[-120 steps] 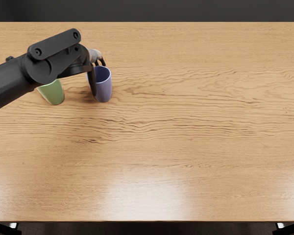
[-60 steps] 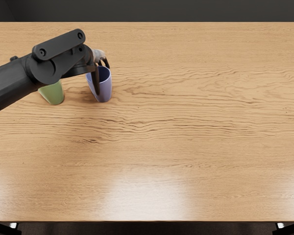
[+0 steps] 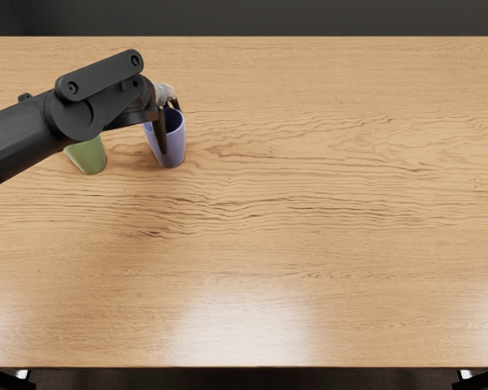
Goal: Pick up cup and place in cup with left hand
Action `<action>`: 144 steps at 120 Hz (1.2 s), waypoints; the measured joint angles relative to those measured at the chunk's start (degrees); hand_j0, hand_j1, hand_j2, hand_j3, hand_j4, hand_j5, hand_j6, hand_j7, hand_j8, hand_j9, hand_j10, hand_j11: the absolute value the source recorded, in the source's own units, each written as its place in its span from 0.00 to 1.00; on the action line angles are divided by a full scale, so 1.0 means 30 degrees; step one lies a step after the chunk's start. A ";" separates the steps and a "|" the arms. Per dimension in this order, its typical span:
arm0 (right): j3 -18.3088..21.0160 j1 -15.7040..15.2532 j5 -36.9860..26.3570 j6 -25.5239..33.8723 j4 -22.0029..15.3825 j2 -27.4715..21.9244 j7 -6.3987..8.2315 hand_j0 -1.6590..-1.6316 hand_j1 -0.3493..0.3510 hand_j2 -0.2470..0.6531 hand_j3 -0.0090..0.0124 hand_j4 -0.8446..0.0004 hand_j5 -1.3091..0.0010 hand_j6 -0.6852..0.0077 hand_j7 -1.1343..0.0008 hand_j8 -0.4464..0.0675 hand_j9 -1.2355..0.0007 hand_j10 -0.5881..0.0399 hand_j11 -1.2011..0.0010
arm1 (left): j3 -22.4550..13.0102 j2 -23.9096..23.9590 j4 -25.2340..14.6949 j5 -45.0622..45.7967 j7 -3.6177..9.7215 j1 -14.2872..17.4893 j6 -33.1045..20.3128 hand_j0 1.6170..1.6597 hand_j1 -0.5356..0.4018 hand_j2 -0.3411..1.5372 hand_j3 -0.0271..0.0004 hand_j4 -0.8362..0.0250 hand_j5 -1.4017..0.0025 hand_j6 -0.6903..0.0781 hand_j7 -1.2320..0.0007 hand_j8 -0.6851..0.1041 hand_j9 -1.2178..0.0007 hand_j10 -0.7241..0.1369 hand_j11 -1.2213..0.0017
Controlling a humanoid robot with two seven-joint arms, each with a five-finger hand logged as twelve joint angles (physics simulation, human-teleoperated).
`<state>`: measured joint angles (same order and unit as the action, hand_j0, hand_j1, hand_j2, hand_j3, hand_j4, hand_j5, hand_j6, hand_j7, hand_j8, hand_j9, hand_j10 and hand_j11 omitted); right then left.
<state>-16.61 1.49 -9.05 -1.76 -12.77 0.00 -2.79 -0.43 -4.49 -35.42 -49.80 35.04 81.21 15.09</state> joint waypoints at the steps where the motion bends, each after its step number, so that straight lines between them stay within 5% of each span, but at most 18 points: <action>1: 0.0000 0.0000 0.0000 0.0000 0.0001 0.0000 -0.0001 0.04 0.04 0.27 0.42 0.97 0.98 0.95 0.97 0.82 0.97 0.90 0.97 | 0.0000 0.0000 -0.0008 -0.0002 0.0000 0.0000 0.0008 0.84 0.33 0.29 0.99 0.55 0.58 0.63 0.53 0.58 0.52 0.38 0.53; 17: 0.0000 0.0000 0.0000 0.0000 0.0000 0.0000 -0.0005 0.04 0.04 0.27 0.42 0.97 0.98 0.95 0.97 0.82 0.97 0.90 0.97 | -0.0028 0.0000 -0.0158 -0.0004 -0.0001 0.0071 0.0127 0.78 0.31 0.30 0.99 0.59 0.56 0.70 0.51 0.59 0.51 0.39 0.50; 86: 0.0000 0.0000 0.0000 -0.0018 -0.0018 0.0000 -0.0007 0.04 0.04 0.27 0.42 0.97 0.98 0.95 0.97 0.82 0.97 0.90 0.97 | 0.0096 -0.0476 -0.0298 0.0265 -0.0011 0.1300 0.0899 0.89 0.43 0.23 0.99 0.49 0.56 0.57 0.50 0.54 0.50 0.31 0.50; 144: -0.0081 0.0143 0.0029 -0.0029 -0.0031 0.0000 0.0021 0.04 0.04 0.27 0.42 0.97 0.98 0.95 0.97 0.82 0.97 0.90 0.97 | 0.0183 -0.3766 -0.2487 0.2142 -0.0010 0.3093 0.1956 0.90 0.47 0.22 0.99 0.46 0.55 0.54 0.48 0.49 0.50 0.29 0.50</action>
<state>-16.85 1.92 -8.97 -1.85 -12.86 0.00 -2.73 0.12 -15.78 -42.88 -43.38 35.01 90.49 20.96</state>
